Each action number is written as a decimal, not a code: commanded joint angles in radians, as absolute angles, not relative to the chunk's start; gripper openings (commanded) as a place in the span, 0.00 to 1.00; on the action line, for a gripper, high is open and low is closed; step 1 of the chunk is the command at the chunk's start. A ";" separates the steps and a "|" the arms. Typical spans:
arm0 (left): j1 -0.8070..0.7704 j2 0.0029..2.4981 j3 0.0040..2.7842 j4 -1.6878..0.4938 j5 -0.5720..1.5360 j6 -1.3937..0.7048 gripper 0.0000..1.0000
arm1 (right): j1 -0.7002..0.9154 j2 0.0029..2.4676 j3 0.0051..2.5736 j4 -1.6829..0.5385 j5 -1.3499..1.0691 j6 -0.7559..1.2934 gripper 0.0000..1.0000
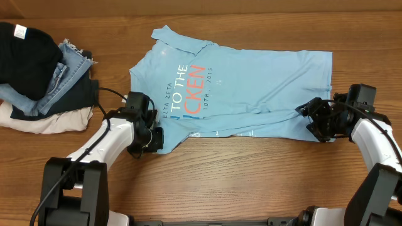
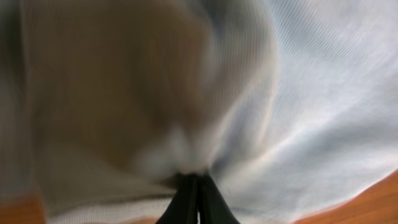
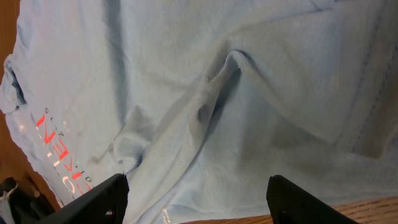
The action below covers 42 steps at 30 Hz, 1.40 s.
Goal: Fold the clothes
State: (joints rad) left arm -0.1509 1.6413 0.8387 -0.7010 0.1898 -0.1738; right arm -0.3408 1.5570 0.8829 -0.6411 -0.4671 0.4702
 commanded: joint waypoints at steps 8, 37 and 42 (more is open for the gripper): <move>-0.157 1.588 1.185 -0.699 0.022 -0.126 0.04 | -0.347 1.560 0.901 -0.637 -0.473 0.463 0.76; -0.131 1.945 1.356 -0.799 0.105 -0.107 0.77 | -0.347 1.560 0.901 -0.704 -0.473 0.433 0.77; -0.131 1.975 1.356 -0.669 0.097 -0.112 0.21 | -0.347 1.560 0.901 -0.713 -0.473 0.433 0.77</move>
